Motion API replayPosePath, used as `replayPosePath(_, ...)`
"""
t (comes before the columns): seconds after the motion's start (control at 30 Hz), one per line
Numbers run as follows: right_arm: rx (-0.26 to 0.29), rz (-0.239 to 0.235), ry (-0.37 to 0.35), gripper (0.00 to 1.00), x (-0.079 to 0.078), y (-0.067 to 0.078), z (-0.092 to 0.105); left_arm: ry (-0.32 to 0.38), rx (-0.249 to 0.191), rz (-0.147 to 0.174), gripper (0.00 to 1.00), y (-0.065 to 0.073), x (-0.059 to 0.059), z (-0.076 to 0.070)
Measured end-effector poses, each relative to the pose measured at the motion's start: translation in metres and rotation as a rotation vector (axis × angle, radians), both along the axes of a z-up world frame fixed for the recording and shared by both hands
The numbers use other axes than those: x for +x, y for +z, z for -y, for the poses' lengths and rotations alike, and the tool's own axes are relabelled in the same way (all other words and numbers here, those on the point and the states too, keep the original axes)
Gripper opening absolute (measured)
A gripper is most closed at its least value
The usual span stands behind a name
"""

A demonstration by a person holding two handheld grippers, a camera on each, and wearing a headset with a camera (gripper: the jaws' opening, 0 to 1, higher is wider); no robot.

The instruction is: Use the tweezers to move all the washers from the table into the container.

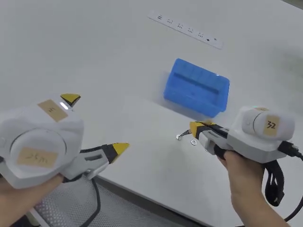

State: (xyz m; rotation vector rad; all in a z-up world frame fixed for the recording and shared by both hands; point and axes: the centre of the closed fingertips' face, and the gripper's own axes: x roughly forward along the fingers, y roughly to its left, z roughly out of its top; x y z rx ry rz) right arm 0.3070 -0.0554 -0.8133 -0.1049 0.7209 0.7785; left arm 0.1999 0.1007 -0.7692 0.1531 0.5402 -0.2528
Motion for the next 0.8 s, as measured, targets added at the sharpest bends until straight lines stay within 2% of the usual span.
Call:
replayPosePath(0.27,-0.02,0.006,0.017,0.02,-0.002,-0.001,0.001,-0.007,0.005,-0.001,0.79,-0.001,0.0,0.003)
replayPosePath(0.4,-0.004,0.002,0.012,0.02,-0.003,-0.001,-0.002,-0.005,0.004,-0.01,0.79,-0.004,-0.001,0.004)
replayPosePath(0.47,-0.024,0.016,0.034,0.02,-0.005,-0.002,-0.006,-0.004,0.004,-0.014,0.79,-0.004,-0.002,0.004)
replayPosePath(0.57,-0.087,0.073,0.087,0.02,-0.005,-0.002,-0.01,-0.005,0.003,-0.013,0.8,-0.003,-0.002,0.004)
replayPosePath(0.8,-0.129,0.084,0.115,0.01,-0.002,-0.002,-0.012,0.017,-0.014,0.007,0.86,0.002,-0.001,0.001)
